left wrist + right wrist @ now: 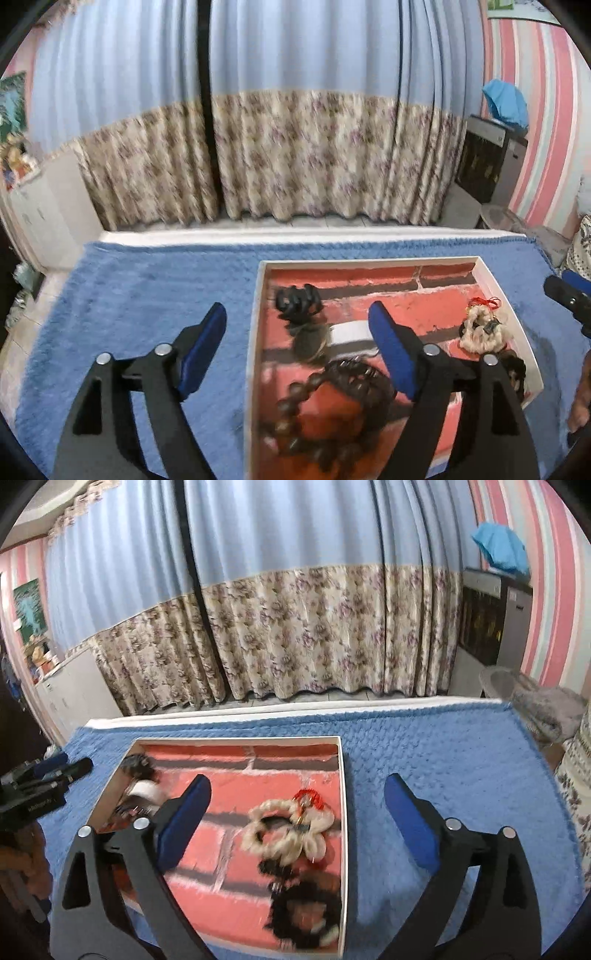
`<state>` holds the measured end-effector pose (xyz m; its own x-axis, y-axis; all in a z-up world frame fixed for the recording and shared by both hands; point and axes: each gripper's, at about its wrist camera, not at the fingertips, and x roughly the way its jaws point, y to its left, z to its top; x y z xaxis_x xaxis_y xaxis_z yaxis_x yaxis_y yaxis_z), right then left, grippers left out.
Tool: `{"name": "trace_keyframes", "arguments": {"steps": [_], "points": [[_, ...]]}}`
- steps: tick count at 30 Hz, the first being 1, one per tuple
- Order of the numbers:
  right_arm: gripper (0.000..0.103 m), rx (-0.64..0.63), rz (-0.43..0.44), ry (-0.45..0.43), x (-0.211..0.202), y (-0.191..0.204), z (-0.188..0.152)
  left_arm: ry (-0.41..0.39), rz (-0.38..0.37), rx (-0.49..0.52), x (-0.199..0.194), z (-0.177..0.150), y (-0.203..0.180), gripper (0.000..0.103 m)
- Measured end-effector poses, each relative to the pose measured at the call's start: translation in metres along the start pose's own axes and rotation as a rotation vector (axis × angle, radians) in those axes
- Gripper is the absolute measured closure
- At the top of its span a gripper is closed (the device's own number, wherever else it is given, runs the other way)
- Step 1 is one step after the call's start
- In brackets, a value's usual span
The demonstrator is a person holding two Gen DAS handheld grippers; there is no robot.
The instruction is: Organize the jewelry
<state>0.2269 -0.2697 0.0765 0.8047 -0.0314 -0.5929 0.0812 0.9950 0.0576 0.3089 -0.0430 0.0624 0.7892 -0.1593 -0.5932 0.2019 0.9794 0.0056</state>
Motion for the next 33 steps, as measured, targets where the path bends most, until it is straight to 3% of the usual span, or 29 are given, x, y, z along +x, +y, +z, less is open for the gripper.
{"name": "trace_keyframes", "arguments": {"steps": [7,14,18,22,24,26,33], "points": [[0.005,-0.098,0.003,-0.107,-0.065,0.025,-0.044,-0.114,0.056,0.044,-0.073,-0.054,0.000,0.006],[0.005,-0.125,-0.038,-0.218,-0.091,0.035,-0.094,-0.181,0.097,0.039,-0.091,-0.107,-0.003,0.004],[0.005,-0.098,-0.044,-0.238,-0.088,0.032,-0.105,-0.245,0.115,0.015,-0.091,-0.118,-0.001,0.004],[0.005,-0.118,-0.044,-0.272,-0.086,0.034,-0.116,-0.240,0.090,0.006,-0.087,-0.122,0.005,0.004],[0.005,-0.124,-0.041,-0.237,-0.082,0.034,-0.116,-0.257,0.093,0.006,-0.092,-0.125,0.005,0.004],[0.005,-0.112,-0.043,-0.268,-0.086,0.032,-0.119,-0.319,0.133,0.015,-0.098,-0.131,0.000,0.004],[0.005,-0.139,-0.062,-0.217,-0.069,0.037,-0.131,-0.330,0.161,0.022,-0.096,-0.134,-0.002,0.004]]}}
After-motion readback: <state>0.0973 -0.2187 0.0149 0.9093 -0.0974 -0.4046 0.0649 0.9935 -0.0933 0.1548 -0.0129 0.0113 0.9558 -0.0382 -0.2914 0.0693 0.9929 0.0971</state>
